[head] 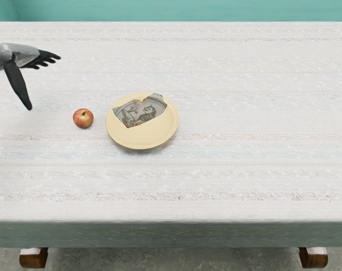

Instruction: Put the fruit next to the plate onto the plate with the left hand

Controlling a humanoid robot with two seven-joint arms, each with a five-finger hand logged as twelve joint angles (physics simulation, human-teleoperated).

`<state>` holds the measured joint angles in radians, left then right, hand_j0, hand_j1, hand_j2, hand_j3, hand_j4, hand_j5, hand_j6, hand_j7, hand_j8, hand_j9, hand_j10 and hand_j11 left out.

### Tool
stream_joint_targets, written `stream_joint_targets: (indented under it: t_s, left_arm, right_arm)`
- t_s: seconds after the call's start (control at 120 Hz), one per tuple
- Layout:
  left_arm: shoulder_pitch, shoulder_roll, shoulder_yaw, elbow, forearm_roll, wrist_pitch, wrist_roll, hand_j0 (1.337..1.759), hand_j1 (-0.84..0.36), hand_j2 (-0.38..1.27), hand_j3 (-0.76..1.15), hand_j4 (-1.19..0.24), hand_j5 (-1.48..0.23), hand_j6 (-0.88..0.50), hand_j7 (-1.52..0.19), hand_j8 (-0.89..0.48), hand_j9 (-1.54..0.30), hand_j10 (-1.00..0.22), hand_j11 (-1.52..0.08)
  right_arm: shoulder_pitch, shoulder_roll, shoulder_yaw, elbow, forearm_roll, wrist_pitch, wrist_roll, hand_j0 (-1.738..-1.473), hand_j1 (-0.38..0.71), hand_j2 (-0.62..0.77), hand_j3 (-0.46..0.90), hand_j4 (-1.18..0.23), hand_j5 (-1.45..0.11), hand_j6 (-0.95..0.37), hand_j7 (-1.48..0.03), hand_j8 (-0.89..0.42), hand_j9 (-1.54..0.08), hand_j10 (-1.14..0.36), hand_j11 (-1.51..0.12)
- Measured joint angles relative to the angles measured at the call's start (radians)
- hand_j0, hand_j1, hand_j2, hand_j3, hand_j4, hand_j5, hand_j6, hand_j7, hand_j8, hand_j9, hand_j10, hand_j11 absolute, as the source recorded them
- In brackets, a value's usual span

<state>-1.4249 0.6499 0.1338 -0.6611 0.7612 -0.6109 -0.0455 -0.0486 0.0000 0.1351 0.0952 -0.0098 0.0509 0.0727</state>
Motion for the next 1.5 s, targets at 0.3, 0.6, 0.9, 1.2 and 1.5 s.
stream_joint_targets:
  t_s: [0.3,0.6,0.9,1.2,1.5]
  left_arm:
    - [0.010,0.009,0.005,-0.013,-0.013,0.000,0.014,1.658,0.34,0.00,0.00,-0.01,-0.01,-0.01,-0.01,-0.01,-0.01,-0.01,-0.01]
    - [0.064,0.170,0.008,-0.293,-0.114,0.000,0.010,1.658,0.33,0.00,0.00,-0.02,-0.02,-0.02,-0.02,-0.02,-0.02,-0.02,-0.02]
    - [-0.018,0.194,0.207,-0.480,-0.123,0.254,-0.097,1.658,0.31,0.01,0.00,-0.04,-0.05,-0.04,-0.05,-0.04,-0.05,-0.04,-0.05]
    - [-0.052,0.120,0.319,-0.509,-0.068,0.532,-0.131,1.658,0.28,0.01,0.00,-0.07,-0.08,-0.07,-0.08,-0.07,-0.08,-0.06,-0.08]
    - [-0.009,0.070,0.383,-0.527,-0.030,0.748,-0.127,1.658,0.21,0.02,0.00,-0.12,-0.15,-0.12,-0.15,-0.12,-0.15,-0.12,-0.15]
  right_arm:
    - [-0.004,0.000,0.001,0.000,0.003,0.001,0.002,-1.658,-0.35,0.00,0.00,0.00,0.00,0.00,0.00,0.00,0.00,0.00,0.00]
    - [-0.005,0.000,0.001,0.000,0.004,0.001,0.002,-1.658,-0.35,0.00,0.00,0.00,0.00,0.00,0.00,0.00,0.00,0.00,0.00]
    - [-0.005,0.000,0.001,0.000,0.004,0.001,0.002,-1.658,-0.35,0.00,0.00,0.00,0.00,0.00,0.00,0.00,0.00,0.00,0.00]
    - [-0.005,0.000,0.001,0.000,0.004,0.001,0.002,-1.658,-0.35,0.00,0.00,0.00,0.00,0.00,0.00,0.00,0.00,0.00,0.00]
    - [-0.005,0.000,0.001,0.000,0.004,0.001,0.002,-1.658,-0.35,0.00,0.00,0.00,0.00,0.00,0.00,0.00,0.00,0.00,0.00]
